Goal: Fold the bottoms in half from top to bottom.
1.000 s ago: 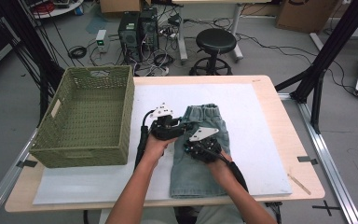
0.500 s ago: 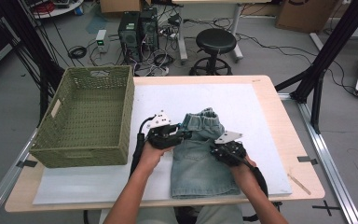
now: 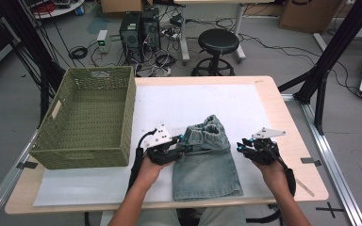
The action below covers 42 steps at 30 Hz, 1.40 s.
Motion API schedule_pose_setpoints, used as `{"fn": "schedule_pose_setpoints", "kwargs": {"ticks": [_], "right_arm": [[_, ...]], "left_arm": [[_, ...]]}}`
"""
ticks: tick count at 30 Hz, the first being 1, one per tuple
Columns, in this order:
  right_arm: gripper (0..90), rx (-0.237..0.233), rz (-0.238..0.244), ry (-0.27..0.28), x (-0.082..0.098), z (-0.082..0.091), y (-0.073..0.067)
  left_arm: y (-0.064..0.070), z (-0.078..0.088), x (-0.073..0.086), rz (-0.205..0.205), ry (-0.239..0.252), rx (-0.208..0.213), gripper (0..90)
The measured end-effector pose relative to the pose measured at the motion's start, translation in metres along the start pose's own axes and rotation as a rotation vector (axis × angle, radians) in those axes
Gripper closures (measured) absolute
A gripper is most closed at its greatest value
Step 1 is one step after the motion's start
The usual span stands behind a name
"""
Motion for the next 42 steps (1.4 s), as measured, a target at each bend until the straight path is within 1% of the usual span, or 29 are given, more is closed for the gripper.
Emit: {"fn": "schedule_pose_setpoints", "kwargs": {"ticks": [2, 3, 5, 6, 8, 10, 11, 12, 14, 16, 18, 20, 21, 22, 23, 24, 25, 29, 30, 31, 32, 34, 35, 36, 37, 38, 41, 42], "right_arm": [[62.5, -0.017, -0.004, 0.023, -0.004, 0.004, 0.001], [61.2, -0.038, -0.003, 0.043, -0.008, 0.007, 0.001], [57.0, -0.059, -0.002, 0.074, -0.017, 0.012, 0.002], [54.6, -0.066, 0.007, 0.085, -0.022, 0.013, 0.002], [52.2, -0.097, 0.034, 0.098, -0.031, 0.016, -0.001], [50.6, -0.127, 0.074, 0.097, -0.041, 0.016, -0.005], [51.8, -0.138, 0.088, 0.094, -0.044, 0.015, -0.007], [53.5, -0.155, 0.120, 0.081, -0.049, 0.013, -0.010], [57.4, -0.170, 0.157, 0.054, -0.055, 0.009, -0.014], [63.7, -0.176, 0.181, 0.028, -0.059, 0.003, -0.017], [67.6, -0.177, 0.191, 0.010, -0.061, -0.002, -0.018], [70.7, -0.174, 0.201, 0.005, -0.062, -0.004, -0.019], [74.2, -0.176, 0.206, 0.005, -0.062, -0.004, -0.018], [80.9, -0.177, 0.211, 0.004, -0.062, -0.004, -0.018], [89.6, -0.165, 0.214, 0.006, -0.062, -0.004, -0.018], [90.0, -0.156, 0.215, 0.010, -0.062, -0.003, -0.017], [90.0, -0.164, 0.210, 0.017, -0.061, -0.001, -0.016], [90.0, -0.168, 0.195, 0.039, -0.060, 0.005, -0.013], [90.0, -0.167, 0.198, 0.048, -0.059, 0.005, -0.012], [82.1, -0.157, 0.199, 0.052, -0.059, 0.006, -0.012], [67.0, -0.145, 0.202, 0.059, -0.060, 0.006, -0.012], [56.3, -0.162, 0.216, 0.047, -0.061, 0.004, -0.014], [50.0, -0.160, 0.244, 0.037, -0.062, 0.002, -0.015], [50.6, -0.171, 0.273, 0.026, -0.063, 0.000, -0.017], [53.7, -0.174, 0.292, 0.016, -0.064, -0.003, -0.020], [60.0, -0.175, 0.295, 0.004, -0.065, -0.005, -0.021], [82.5, -0.170, 0.304, -0.005, -0.068, -0.007, -0.023], [85.5, -0.159, 0.305, 0.000, -0.068, -0.006, -0.023]], "left_arm": [[0.004, 0.001, 0.002, -0.012, -0.001, -0.012, 71.2], [0.005, 0.002, 0.003, -0.016, 0.000, -0.016, 71.2], [0.008, 0.004, 0.004, -0.025, -0.003, -0.026, 71.1], [0.009, 0.004, 0.005, -0.027, -0.004, -0.027, 71.1], [0.010, 0.005, 0.006, -0.034, -0.008, -0.028, 71.1], [0.010, 0.006, 0.007, -0.034, -0.010, -0.032, 71.0], [0.010, 0.007, 0.007, -0.035, -0.013, -0.033, 71.0], [0.010, 0.007, 0.008, -0.035, -0.013, -0.033, 71.0], [0.010, 0.007, 0.008, -0.038, -0.014, -0.033, 70.9], [0.011, 0.008, 0.009, -0.036, -0.016, -0.033, 71.0], [0.010, 0.008, 0.010, -0.040, -0.021, -0.036, 70.9], [0.010, 0.009, 0.010, -0.039, -0.023, -0.035, 70.9], [0.010, 0.009, 0.011, -0.039, -0.022, -0.033, 70.9], [0.010, 0.009, 0.011, -0.037, -0.020, -0.032, 70.9], [0.009, 0.010, 0.011, -0.037, -0.022, -0.032, 70.8], [0.009, 0.010, 0.011, -0.031, -0.020, -0.032, 70.8], [0.009, 0.010, 0.012, -0.029, -0.021, -0.032, 70.6], [0.009, 0.009, 0.012, -0.024, -0.021, -0.034, 70.3], [0.009, 0.009, 0.012, -0.024, -0.021, -0.034, 70.3], [0.009, 0.009, 0.012, -0.026, -0.021, -0.034, 70.3], [0.010, 0.009, 0.012, -0.026, -0.020, -0.034, 70.3], [0.009, 0.010, 0.012, -0.029, -0.023, -0.033, 70.3], [0.010, 0.010, 0.013, -0.027, -0.021, -0.031, 70.3], [0.010, 0.010, 0.013, -0.028, -0.019, -0.030, 70.3], [0.010, 0.010, 0.014, -0.029, -0.022, -0.032, 70.3], [0.010, 0.009, 0.014, -0.027, -0.023, -0.031, 70.3], [0.009, 0.010, 0.014, -0.021, -0.022, -0.031, 70.3], [0.009, 0.010, 0.014, -0.013, -0.020, -0.032, 70.2]]}}
Point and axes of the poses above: each handheld gripper's, and its own axes: z roughly backward along the jaws, x roughly out of its underside, y roughly to its right, the point moved 3 cm from there along -z, roughly forward along the jaws, and after that the axes turned 15 degrees about -y, right-handed, at the moved point
